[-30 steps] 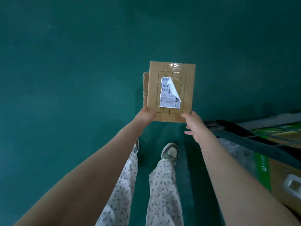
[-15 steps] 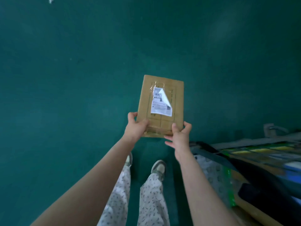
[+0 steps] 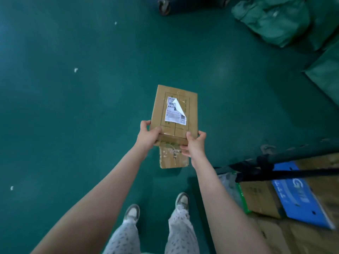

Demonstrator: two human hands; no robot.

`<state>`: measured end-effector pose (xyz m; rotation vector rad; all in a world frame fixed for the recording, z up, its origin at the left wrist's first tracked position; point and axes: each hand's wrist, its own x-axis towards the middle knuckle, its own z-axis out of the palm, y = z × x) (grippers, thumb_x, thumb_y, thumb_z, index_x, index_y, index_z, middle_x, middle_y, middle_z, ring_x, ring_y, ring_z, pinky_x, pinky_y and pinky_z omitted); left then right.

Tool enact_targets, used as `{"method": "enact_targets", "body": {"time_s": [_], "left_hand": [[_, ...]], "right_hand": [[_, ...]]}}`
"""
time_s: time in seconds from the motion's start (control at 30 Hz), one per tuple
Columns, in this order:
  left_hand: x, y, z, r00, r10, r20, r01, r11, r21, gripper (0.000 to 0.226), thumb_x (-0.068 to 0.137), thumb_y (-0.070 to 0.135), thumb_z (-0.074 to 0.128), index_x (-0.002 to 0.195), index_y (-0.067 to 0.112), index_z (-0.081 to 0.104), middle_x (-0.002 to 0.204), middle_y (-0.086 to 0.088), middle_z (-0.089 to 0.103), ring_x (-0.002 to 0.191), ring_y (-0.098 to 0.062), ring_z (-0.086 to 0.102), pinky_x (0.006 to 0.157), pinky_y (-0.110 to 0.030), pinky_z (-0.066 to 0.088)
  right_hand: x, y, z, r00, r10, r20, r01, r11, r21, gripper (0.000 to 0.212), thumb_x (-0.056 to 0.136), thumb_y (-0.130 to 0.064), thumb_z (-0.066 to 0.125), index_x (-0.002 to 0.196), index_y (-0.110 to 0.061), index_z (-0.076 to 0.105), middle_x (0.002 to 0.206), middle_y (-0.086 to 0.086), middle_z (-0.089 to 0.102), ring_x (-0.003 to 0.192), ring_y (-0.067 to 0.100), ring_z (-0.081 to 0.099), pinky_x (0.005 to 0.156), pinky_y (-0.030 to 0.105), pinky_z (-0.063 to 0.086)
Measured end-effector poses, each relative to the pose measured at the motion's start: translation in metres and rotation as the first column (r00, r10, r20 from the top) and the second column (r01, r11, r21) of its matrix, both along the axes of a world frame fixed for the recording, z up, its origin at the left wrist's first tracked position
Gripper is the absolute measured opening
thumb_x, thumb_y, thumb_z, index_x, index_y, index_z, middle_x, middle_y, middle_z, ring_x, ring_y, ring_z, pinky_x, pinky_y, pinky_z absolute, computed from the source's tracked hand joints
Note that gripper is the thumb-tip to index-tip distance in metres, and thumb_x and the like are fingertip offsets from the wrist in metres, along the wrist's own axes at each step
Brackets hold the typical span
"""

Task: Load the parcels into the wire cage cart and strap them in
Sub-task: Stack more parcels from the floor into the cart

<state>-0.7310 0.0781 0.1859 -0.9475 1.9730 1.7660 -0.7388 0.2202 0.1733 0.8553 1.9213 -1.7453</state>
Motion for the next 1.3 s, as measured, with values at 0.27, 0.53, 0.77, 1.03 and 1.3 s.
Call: {"method": "enact_targets", "body": {"time_s": [0.27, 0.53, 0.77, 1.03, 1.3], "left_hand": [[0.035, -0.016, 0.049, 0.975, -0.197, -0.104, 0.196, 0.98, -0.023, 0.041, 0.087, 0.031, 0.056, 0.123, 0.026, 0.038, 0.121, -0.012, 0.054, 0.085, -0.02, 0.056, 0.064, -0.028, 0.044], [0.074, 0.011, 0.075, 0.864, -0.487, -0.129, 0.488, 0.873, -0.029, 0.037, 0.091, 0.031, 0.054, 0.121, 0.022, 0.035, 0.107, -0.008, 0.056, 0.087, -0.026, 0.059, 0.07, -0.033, 0.05], [0.11, 0.059, 0.09, 0.724, -0.677, -0.136, 0.681, 0.732, -0.018, 0.038, 0.09, 0.029, 0.057, 0.119, 0.017, 0.036, 0.109, -0.01, 0.056, 0.083, -0.023, 0.06, 0.062, -0.03, 0.052], [0.157, 0.13, 0.105, 0.619, -0.779, -0.101, 0.78, 0.625, -0.041, 0.038, 0.089, 0.03, 0.056, 0.116, 0.016, 0.034, 0.095, -0.006, 0.056, 0.058, -0.016, 0.052, 0.044, -0.023, 0.038], [0.227, 0.196, 0.1, 0.591, -0.801, -0.098, 0.807, 0.588, 0.053, 0.038, 0.088, 0.029, 0.057, 0.113, 0.014, 0.032, 0.107, -0.009, 0.053, 0.057, -0.015, 0.049, 0.039, -0.019, 0.04]], "right_hand": [[0.065, -0.013, 0.037, 0.958, -0.252, -0.136, 0.255, 0.967, 0.004, 0.02, 0.098, -0.025, 0.046, 0.109, -0.019, 0.031, 0.112, 0.009, 0.057, 0.066, 0.021, 0.058, 0.055, 0.026, 0.051], [0.137, 0.013, 0.062, 0.904, -0.405, -0.137, 0.42, 0.9, 0.113, 0.025, 0.097, -0.032, 0.046, 0.111, -0.02, 0.03, 0.103, 0.004, 0.055, 0.06, 0.019, 0.06, 0.064, 0.031, 0.053], [0.195, 0.058, 0.081, 0.83, -0.546, -0.117, 0.557, 0.824, 0.107, 0.025, 0.096, -0.034, 0.043, 0.111, -0.02, 0.03, 0.093, 0.001, 0.054, 0.057, 0.02, 0.056, 0.057, 0.026, 0.046], [0.255, 0.124, 0.098, 0.797, -0.599, -0.082, 0.603, 0.781, 0.163, 0.041, 0.097, -0.032, 0.042, 0.132, -0.018, 0.028, 0.105, 0.004, 0.053, 0.059, 0.021, 0.06, 0.053, 0.025, 0.049], [0.323, 0.195, 0.098, 0.791, -0.608, -0.072, 0.598, 0.742, 0.305, 0.041, 0.095, -0.03, 0.042, 0.132, -0.016, 0.031, 0.113, 0.01, 0.053, 0.06, 0.023, 0.06, 0.054, 0.025, 0.05]]}}
